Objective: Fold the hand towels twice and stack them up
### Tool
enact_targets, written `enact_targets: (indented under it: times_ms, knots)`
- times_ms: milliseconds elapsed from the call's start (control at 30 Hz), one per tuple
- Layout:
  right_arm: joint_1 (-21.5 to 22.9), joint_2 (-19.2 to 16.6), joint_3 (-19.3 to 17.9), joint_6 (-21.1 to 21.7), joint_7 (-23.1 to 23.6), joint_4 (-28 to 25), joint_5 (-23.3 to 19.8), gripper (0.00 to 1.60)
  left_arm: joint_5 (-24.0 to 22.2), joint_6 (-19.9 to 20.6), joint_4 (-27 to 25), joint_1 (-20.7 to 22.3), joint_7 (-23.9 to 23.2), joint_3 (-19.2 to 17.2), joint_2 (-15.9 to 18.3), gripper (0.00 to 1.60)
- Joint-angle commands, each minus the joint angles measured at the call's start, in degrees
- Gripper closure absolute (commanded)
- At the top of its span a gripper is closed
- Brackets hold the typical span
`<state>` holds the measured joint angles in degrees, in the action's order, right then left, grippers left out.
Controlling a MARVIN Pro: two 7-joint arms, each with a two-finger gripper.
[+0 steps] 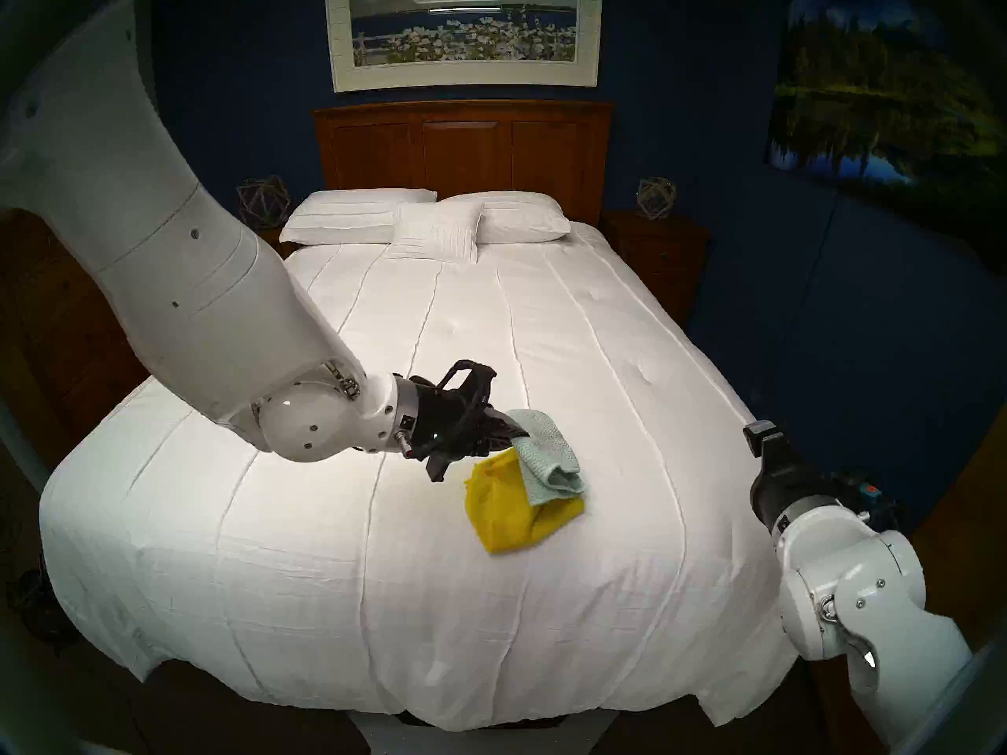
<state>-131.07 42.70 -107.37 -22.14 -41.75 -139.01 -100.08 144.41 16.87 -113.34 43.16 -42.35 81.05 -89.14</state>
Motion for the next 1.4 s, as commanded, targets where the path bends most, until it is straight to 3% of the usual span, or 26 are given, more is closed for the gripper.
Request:
enact_targets:
  times_ms: [0,367,433,467,533,733,767,800,833,933,1167,1367]
  knots:
    - [3.19,-1.24,2.43,-0.72,0.41,-0.99,0.76,0.0,2.79,-1.29,-1.84,-0.14,-3.48,2.07,1.94,1.6]
    - [6.53,-1.99,6.72,-1.84,-0.45,-0.46,2.03,0.0,6.29,-2.52,-5.26,-2.23,-5.9,4.38,3.05,1.6]
    - [7.31,-2.2,7.56,-1.96,-0.59,-0.34,2.21,0.0,6.6,-2.85,-5.79,-2.65,-6.11,4.14,2.88,1.11]
    - [7.72,-2.28,7.96,-2.06,-0.7,-0.27,2.32,0.0,6.7,-2.66,-5.92,-2.96,-6.01,3.94,2.79,1.02]
    - [8.64,-2.44,8.79,-2.27,-0.97,-0.15,2.55,0.0,6.58,-3.19,-6.3,-4.01,-5.95,3.37,2.41,0.69]
    - [10.07,-2.63,10.46,-2.68,-1.78,-0.39,3.07,0.0,6.28,-4.32,-6.15,-5.94,-5.88,2.6,2.26,0.54]
    - [10.33,-2.62,10.85,-2.77,-1.92,-0.48,3.16,0.0,6.3,-4.49,-6.23,-5.99,-5.9,2.53,2.28,0.47]
    - [11.1,-2.57,12.1,-3.01,-2.23,-0.67,3.43,0.0,6.59,-5.32,-6.9,-5.16,-6.01,2.81,2.45,0.28]
    - [11.1,-2.57,12.1,-3.01,-2.23,-0.67,3.43,0.0,6.59,-5.32,-6.9,-5.16,-6.01,2.81,2.45,0.28]
    - [12.17,-2.24,13.86,-3.25,-1.89,-0.99,3.46,0.0,6.69,-5.69,-6.49,-3.97,-5.99,4.33,3.48,0.01]
    - [14.53,-2.39,17.27,-3.04,-1.97,-0.99,3.87,0.0,6.06,-4.97,-3.98,-1.64,-5.85,7.27,5.32,0.0]
    - [16.66,-2.05,20.21,-3.55,-2.69,-0.99,5.03,0.0,8.29,-1.58,-4.96,0.87,-5.79,9.61,6.54,0.0]
